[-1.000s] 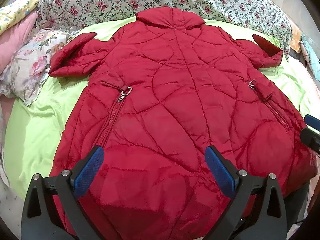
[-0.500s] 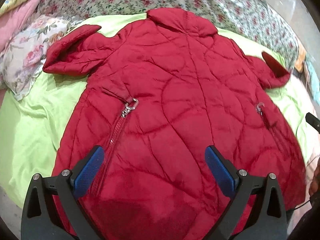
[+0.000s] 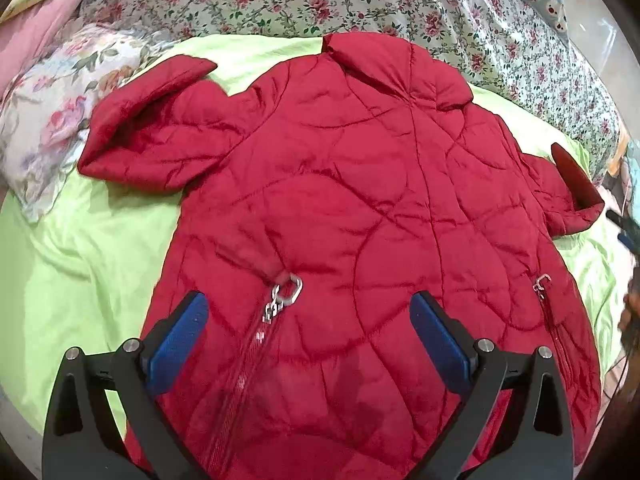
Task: Fold large clothes
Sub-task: 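Grasp the red coat's sleeve cuff with the right gripper and lift it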
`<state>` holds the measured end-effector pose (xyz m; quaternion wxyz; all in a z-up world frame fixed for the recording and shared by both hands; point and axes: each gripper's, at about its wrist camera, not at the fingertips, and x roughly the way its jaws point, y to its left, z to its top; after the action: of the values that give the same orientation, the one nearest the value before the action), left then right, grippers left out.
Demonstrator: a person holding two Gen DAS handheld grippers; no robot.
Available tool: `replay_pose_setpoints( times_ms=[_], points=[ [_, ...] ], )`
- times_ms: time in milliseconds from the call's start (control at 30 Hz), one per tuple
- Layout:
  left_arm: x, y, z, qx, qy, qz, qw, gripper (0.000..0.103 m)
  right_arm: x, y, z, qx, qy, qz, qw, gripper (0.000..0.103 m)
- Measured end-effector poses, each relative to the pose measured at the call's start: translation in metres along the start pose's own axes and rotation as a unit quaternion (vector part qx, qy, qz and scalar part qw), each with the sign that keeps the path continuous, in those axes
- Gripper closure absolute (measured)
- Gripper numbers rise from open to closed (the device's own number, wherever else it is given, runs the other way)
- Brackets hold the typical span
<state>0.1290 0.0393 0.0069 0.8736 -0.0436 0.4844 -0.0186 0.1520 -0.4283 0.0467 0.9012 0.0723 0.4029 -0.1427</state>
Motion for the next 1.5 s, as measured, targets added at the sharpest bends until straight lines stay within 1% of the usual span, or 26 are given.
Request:
replay_pose_setpoints(
  times_ms=[133,200,267,333,367,400,467,533,567,667,733,800,867,967,1100,1233,1333,1400,1433,1500],
  points=[
    [0.012,-0.005,0.010,0.016,0.015,-0.009,0.9997,0.002,0.037,-0.011,0.034,-0.004,-0.011,-0.031,0.999,0.005],
    [0.016,-0.007,0.013,0.019,0.019,-0.015,0.9995,0.002,0.057,-0.015,0.051,-0.006,-0.002,-0.049,0.999,0.011],
    [0.020,-0.008,0.015,0.020,0.025,-0.019,0.9993,0.002,0.078,-0.017,0.060,-0.012,0.006,-0.066,0.998,0.014],
    [0.023,-0.008,0.016,0.021,0.030,-0.021,0.9991,0.002,0.102,-0.021,0.067,-0.014,0.022,-0.090,0.996,0.020],
    [0.024,-0.008,0.017,0.022,0.030,-0.020,0.9991,0.002,0.115,-0.025,0.069,-0.005,0.035,-0.090,0.995,0.029],
    [0.024,-0.007,0.017,0.022,0.029,-0.019,0.9992,0.002,0.125,-0.030,0.070,0.006,0.048,-0.088,0.995,0.045],
    [0.023,-0.005,0.017,0.025,0.026,-0.015,0.9992,0.002,0.130,-0.036,0.067,0.025,0.059,-0.081,0.995,0.062],
    [0.024,-0.003,0.019,0.025,0.025,-0.014,0.9993,0.002,0.121,-0.033,0.064,0.028,0.049,-0.067,0.996,0.072],
    [0.026,-0.002,0.019,0.024,0.027,-0.016,0.9992,0.002,0.117,-0.030,0.061,0.028,0.046,-0.060,0.997,0.079],
    [0.031,0.000,0.020,0.018,0.037,-0.019,0.9990,0.002,0.096,-0.017,0.057,0.025,0.034,-0.021,0.999,0.082],
    [0.033,0.002,0.018,0.013,0.041,-0.023,0.9988,0.002,0.081,-0.003,0.055,0.019,0.024,0.013,0.999,0.083],
    [0.034,0.003,0.016,0.009,0.044,-0.027,0.9986,0.002,0.062,0.015,0.052,0.010,0.015,0.053,0.998,0.084],
    [0.034,0.004,0.015,0.006,0.046,-0.029,0.9985,0.002,0.050,0.033,0.049,-0.002,0.009,0.077,0.997,0.084],
    [0.032,0.007,0.013,0.002,0.048,-0.032,0.9983,0.002,0.031,0.067,0.040,-0.025,-0.002,0.116,0.993,0.084],
    [0.027,0.013,0.012,-0.002,0.045,-0.038,0.9983,0.002,0.018,0.114,0.024,-0.057,0.000,0.163,0.985,0.084],
    [0.023,0.019,0.012,-0.005,0.045,-0.048,0.9978,0.002,0.016,0.164,0.007,-0.096,0.018,0.215,0.972,0.084],
    [0.020,0.025,0.013,-0.007,0.045,-0.060,0.9972,0.002,0.019,0.202,-0.007,-0.136,0.033,0.250,0.958,0.084],
    [0.019,0.028,0.014,-0.010,0.046,-0.068,0.9966,0.002,0.022,0.223,-0.020,-0.166,0.039,0.258,0.951,0.083],
    [0.019,0.030,0.015,-0.012,0.047,-0.072,0.9962,0.002,0.023,0.233,-0.026,-0.184,0.047,0.268,0.945,0.083],
    [0.022,0.033,0.018,-0.016,0.051,-0.082,0.9952,0.002,0.027,0.247,-0.039,-0.210,0.068,0.307,0.926,0.083]
  ],
)
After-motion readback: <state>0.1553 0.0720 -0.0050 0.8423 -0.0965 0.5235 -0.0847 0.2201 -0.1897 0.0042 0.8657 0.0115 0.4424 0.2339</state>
